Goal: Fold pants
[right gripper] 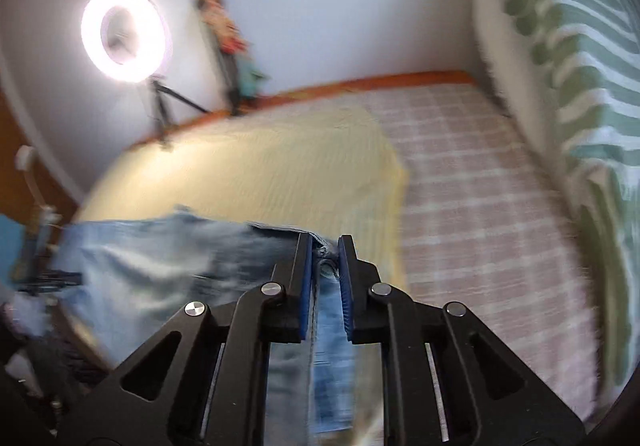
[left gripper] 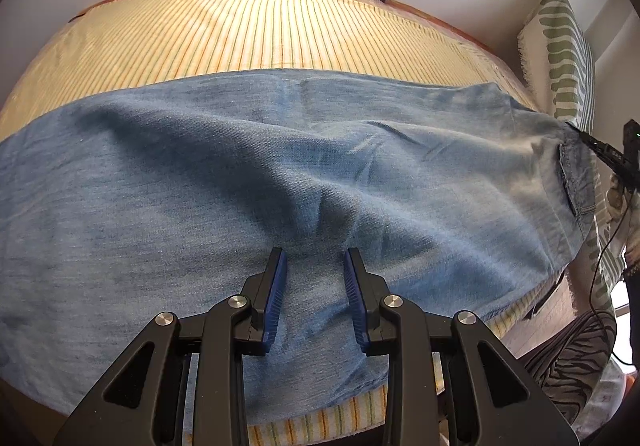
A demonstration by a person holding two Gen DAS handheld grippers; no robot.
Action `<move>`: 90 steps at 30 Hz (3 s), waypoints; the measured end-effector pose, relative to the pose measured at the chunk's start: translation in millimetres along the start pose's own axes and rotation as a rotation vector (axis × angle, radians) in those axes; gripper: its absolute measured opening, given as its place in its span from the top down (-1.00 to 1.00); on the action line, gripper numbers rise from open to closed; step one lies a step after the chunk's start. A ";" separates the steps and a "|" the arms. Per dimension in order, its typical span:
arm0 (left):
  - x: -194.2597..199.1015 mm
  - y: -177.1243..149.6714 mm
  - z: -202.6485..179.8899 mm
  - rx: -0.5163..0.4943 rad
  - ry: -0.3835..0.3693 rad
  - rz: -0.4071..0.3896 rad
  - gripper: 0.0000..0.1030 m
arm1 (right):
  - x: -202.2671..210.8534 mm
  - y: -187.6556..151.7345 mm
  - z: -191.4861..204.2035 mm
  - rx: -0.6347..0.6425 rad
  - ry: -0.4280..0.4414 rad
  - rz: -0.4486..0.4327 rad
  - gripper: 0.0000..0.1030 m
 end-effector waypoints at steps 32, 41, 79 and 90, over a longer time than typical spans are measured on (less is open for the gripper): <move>28.2 -14.7 -12.4 -0.093 -0.004 -0.019 0.45 | -48.8 -11.7 23.6 0.200 -0.239 0.254 0.31; 31.7 -51.1 -63.2 -0.379 -0.078 0.064 0.45 | 7.6 15.6 73.6 0.208 -0.233 0.131 0.20; 35.4 -22.2 71.1 -0.103 0.127 0.043 0.45 | -189.9 52.5 217.7 0.501 0.127 0.289 0.81; 51.9 -21.7 1.9 -0.218 0.016 -0.034 0.45 | -94.8 47.3 228.2 0.432 0.128 0.162 0.35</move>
Point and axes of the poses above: each gripper's, at about its wrist camera, not at the fingertips, and x roughly against the way its jaws point, z to its left, y to its top, the point moved 6 cm from there along -x, roughly the way its jaws point, and after that the axes turned 8 degrees about x, right-handed, at the moved point
